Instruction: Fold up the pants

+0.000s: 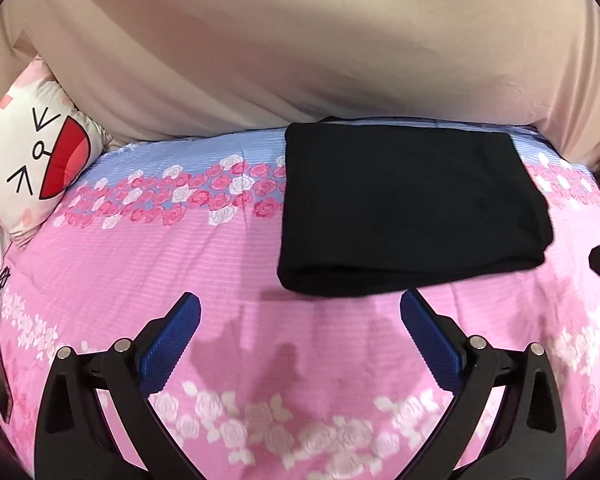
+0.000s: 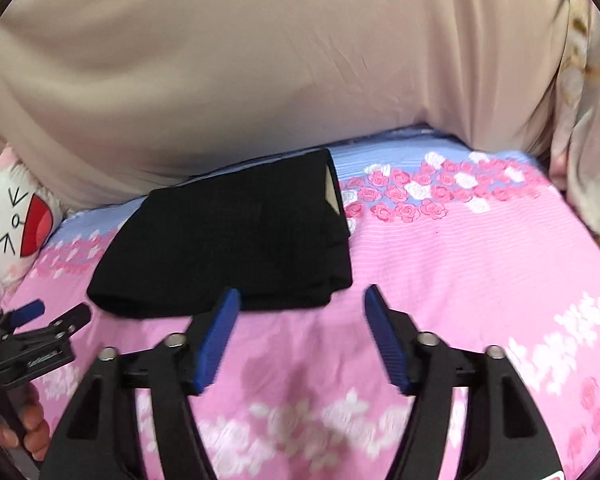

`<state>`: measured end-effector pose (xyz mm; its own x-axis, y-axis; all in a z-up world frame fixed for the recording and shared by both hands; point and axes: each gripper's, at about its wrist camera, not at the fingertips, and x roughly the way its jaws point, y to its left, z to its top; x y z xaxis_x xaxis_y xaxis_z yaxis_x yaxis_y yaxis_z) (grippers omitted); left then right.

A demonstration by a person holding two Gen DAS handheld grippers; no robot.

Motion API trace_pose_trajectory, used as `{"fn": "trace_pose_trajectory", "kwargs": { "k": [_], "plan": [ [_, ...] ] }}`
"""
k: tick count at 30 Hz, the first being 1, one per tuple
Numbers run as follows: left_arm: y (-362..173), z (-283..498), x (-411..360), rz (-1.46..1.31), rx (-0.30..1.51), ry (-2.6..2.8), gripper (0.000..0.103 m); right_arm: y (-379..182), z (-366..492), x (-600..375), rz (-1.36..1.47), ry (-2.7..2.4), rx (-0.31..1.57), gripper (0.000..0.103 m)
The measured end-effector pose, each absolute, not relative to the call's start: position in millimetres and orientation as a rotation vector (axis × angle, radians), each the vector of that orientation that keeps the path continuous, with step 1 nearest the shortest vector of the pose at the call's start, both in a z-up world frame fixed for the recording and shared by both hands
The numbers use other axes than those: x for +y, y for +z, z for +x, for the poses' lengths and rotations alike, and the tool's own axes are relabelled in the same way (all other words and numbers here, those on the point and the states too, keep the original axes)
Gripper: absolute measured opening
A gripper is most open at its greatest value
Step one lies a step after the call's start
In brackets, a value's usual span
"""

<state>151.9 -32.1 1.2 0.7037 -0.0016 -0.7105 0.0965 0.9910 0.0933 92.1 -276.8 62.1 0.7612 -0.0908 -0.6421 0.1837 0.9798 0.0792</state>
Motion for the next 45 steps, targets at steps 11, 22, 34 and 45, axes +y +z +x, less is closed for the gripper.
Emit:
{"fn": "trace_pose_trajectory", "kwargs": {
  "k": [11,22,34,45],
  "plan": [
    [24.3,90.8,-30.3,0.14,0.734,-0.066,0.098,90.2,35.3,-225.5,0.074,-0.138,0.61,0.085],
    [37.3,43.7,-33.7,0.158,0.71,-0.108,0.098,96.8,-8.7,-221.7,0.103,-0.151,0.597,0.085],
    [39.6,13.3,-29.2,0.173,0.681,-0.101,0.098,96.3,-46.7,-207.7,0.089,-0.15,0.587,0.085],
    [44.4,-0.8,-16.3,0.149,0.661,-0.09,0.098,98.3,-61.8,-195.9,0.085,-0.141,0.58,0.086]
  ]
}}
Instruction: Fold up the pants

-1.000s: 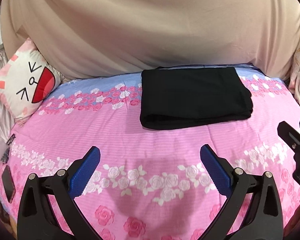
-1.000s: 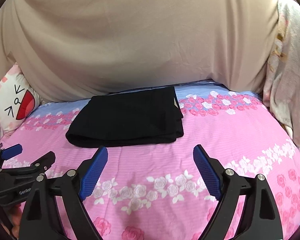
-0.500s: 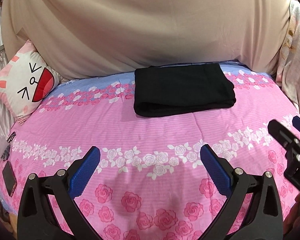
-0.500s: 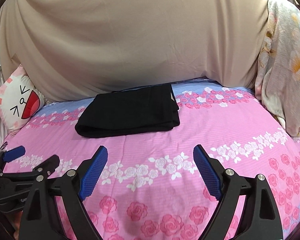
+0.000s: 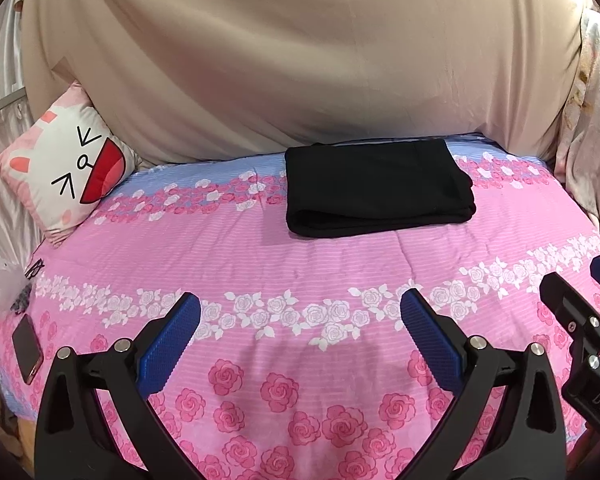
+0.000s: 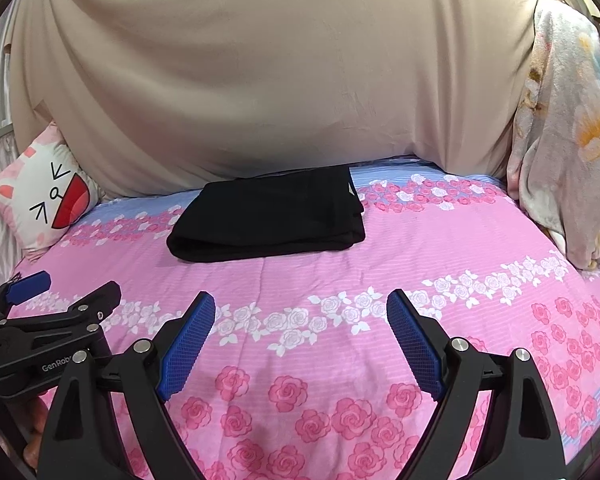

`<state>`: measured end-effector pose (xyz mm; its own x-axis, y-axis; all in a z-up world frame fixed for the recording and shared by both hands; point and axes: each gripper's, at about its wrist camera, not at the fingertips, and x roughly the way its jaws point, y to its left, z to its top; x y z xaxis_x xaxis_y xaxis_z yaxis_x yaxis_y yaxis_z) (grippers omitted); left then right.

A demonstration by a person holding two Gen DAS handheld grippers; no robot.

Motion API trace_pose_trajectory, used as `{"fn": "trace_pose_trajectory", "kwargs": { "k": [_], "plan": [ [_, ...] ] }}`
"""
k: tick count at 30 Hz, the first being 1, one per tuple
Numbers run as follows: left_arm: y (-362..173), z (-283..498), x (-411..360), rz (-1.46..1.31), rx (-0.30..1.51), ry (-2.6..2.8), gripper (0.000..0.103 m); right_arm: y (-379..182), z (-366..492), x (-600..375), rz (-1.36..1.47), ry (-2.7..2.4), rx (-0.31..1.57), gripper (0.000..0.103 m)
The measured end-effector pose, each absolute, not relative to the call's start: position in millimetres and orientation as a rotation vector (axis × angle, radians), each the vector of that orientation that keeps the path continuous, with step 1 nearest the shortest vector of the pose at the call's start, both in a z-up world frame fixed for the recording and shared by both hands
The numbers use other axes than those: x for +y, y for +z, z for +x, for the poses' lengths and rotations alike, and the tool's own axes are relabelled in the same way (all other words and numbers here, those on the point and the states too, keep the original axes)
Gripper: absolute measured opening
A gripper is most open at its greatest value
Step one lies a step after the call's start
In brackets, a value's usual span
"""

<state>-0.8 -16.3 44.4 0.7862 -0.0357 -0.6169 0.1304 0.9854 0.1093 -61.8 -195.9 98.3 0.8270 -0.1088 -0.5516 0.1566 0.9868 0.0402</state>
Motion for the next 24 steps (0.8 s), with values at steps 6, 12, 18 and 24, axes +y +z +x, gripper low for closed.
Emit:
{"fn": "trace_pose_trajectory", "kwargs": {
  "k": [6,12,18,24],
  "plan": [
    [43.4,-1.7,-16.1,0.156,0.668,-0.076,0.098,101.8,-61.8,-190.1,0.068,-0.139,0.573,0.086],
    [43.4,-0.8,-15.1,0.142,0.67,-0.088,0.098,101.1,-58.7,-190.1,0.066,-0.142,0.578,0.086],
    [42.9,-1.4,-14.0,0.141,0.661,-0.091,0.098,98.1,-56.0,-187.9,0.063,-0.14,0.588,0.086],
    [41.6,-0.3,-11.8,0.131,0.666,-0.101,0.098,96.7,-55.6,-179.7,0.038,-0.143,0.59,0.086]
  ]
}}
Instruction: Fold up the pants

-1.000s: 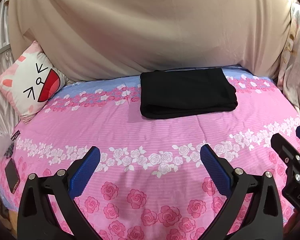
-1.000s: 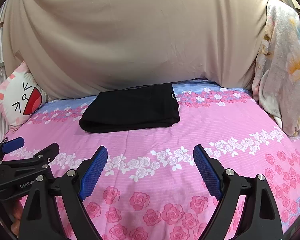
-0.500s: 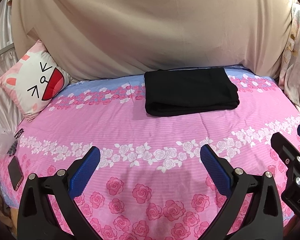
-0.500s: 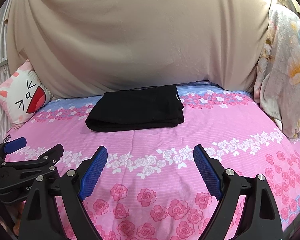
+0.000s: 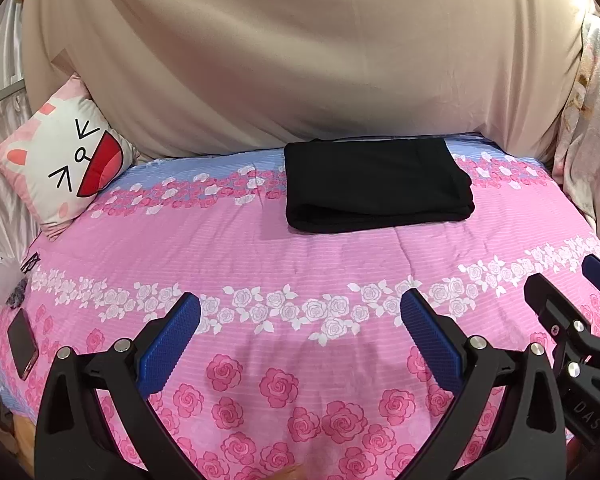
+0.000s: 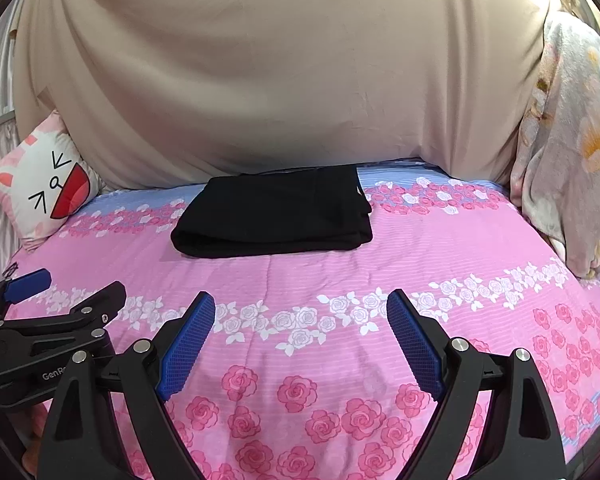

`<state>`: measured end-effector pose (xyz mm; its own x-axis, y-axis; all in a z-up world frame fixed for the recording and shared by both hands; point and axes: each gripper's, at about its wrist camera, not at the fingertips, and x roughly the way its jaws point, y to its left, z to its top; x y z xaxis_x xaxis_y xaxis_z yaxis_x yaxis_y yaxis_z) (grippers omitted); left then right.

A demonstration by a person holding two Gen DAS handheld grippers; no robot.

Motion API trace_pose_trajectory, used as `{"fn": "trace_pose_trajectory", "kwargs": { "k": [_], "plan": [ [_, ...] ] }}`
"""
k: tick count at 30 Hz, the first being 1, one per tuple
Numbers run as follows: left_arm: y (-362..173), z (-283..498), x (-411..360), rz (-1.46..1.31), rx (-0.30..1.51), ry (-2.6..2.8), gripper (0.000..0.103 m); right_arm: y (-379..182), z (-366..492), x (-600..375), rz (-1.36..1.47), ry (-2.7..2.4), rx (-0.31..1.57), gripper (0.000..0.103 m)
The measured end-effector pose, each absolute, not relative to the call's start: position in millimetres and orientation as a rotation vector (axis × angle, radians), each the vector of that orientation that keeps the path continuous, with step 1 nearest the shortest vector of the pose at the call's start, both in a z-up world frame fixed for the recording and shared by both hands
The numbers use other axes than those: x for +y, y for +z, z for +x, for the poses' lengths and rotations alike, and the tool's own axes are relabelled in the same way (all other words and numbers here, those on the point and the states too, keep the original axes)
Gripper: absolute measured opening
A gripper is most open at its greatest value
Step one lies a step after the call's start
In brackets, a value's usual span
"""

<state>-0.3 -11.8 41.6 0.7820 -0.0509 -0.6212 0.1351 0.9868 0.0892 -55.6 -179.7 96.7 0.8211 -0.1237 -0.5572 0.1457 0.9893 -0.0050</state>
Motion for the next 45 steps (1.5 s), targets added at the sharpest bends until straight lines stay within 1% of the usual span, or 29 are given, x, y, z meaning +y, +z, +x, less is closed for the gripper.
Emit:
{"fn": "trace_pose_trajectory", "kwargs": {
  "k": [10,26,36,45],
  "plan": [
    [42.4,3.1,-8.7,0.168,0.627,-0.052,0.098,94.6,-52.2,-176.5,0.032,-0.147,0.597,0.086],
    [45.5,8.6,-3.4,0.124,0.634,-0.076,0.098,93.2,-47.0,-174.0,0.024,-0.146,0.601,0.086],
    [48.0,3.6,-8.5,0.126,0.603,-0.067,0.098,91.9,-47.8,-175.4,0.028,-0.149,0.597,0.086],
    [45.5,5.8,-11.2,0.151,0.626,-0.073,0.098,91.1,-49.9,-175.4,0.032,-0.154,0.597,0.086]
  ]
}}
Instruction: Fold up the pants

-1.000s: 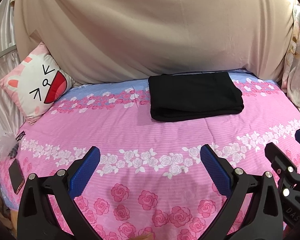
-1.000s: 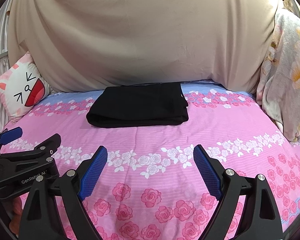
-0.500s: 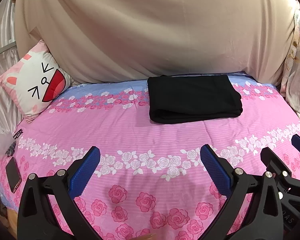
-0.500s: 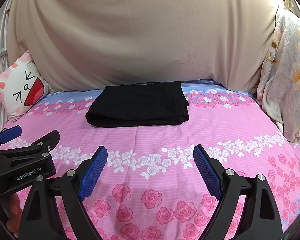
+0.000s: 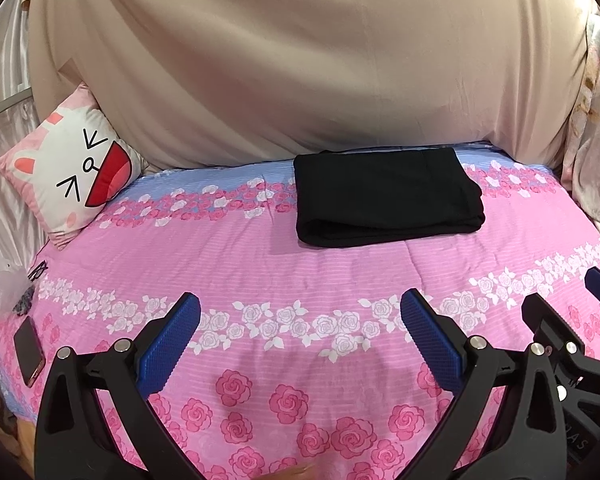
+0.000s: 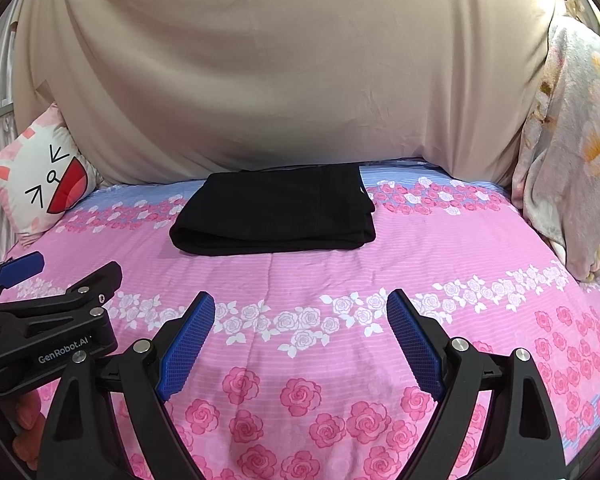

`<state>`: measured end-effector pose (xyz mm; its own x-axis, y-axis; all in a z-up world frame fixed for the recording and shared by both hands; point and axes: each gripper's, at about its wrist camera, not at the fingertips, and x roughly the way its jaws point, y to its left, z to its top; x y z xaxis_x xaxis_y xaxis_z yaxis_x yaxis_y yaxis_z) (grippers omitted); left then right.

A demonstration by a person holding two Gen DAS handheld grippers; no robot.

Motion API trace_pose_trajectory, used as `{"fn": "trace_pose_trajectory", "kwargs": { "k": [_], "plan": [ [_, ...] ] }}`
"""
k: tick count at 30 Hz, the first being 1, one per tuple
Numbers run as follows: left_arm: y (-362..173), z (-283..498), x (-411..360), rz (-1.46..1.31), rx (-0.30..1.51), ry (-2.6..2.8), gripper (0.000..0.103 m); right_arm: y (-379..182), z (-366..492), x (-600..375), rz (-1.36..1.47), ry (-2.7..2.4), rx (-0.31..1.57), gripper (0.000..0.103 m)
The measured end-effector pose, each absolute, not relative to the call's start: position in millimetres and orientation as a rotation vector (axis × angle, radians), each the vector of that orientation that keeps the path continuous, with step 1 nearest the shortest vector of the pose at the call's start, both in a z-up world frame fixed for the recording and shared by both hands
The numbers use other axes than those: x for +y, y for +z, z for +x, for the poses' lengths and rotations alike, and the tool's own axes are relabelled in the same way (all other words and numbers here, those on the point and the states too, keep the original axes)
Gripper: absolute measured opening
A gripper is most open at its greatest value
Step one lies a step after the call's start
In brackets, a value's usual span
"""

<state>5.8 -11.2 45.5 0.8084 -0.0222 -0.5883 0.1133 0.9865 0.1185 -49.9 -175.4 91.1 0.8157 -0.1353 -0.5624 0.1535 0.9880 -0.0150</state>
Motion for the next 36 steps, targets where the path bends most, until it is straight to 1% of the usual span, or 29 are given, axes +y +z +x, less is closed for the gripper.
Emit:
{"fn": "trace_pose_trajectory", "kwargs": {
  "k": [24,36],
  "plan": [
    [43.5,6.3,-11.8,0.172,0.626,-0.075,0.098,88.5,-48.4,-175.3,0.033,-0.157,0.603,0.086],
    [33.6,19.5,-8.3,0.123,0.668,-0.131,0.098,82.4,-47.6,-178.2,0.038,-0.16,0.62,0.086]
  ]
}}
